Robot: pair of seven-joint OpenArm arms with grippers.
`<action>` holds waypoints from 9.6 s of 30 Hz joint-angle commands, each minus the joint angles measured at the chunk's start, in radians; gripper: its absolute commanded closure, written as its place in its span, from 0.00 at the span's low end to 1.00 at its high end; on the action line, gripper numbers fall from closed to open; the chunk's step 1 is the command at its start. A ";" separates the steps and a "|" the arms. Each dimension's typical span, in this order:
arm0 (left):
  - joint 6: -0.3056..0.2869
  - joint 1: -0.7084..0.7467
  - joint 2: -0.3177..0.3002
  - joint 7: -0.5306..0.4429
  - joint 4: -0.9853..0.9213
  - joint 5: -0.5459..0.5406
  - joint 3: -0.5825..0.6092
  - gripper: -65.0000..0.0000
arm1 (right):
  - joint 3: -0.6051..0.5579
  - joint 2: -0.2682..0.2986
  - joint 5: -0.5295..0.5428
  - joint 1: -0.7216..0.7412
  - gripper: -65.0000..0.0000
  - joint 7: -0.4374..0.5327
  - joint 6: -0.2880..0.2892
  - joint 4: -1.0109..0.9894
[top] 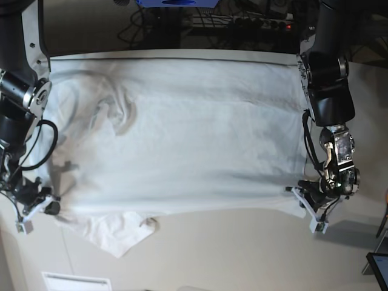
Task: Fold the T-shirt properly
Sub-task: 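Lift the hem with both grippers and fold it toward the collar edge, then release with the right gripper and move it to the hanging sleeve corner, then grasp the sleeve corner with the right gripper and fold it onto the shirt, then slide the left gripper along the folded edge toward the collar edge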
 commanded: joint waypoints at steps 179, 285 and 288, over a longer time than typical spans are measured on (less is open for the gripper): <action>0.022 0.465 0.001 0.233 0.679 0.028 0.023 1.00 | -0.275 -0.236 0.006 -0.701 1.00 -0.502 -0.254 1.336; -0.053 0.692 -0.057 0.195 0.931 0.117 0.104 0.92 | 0.018 -0.164 0.639 -1.012 1.00 -0.619 -0.127 1.300; -0.107 0.706 -0.072 0.181 0.931 0.111 0.104 0.91 | 0.018 -0.164 0.639 -1.003 1.00 -0.619 -0.127 1.273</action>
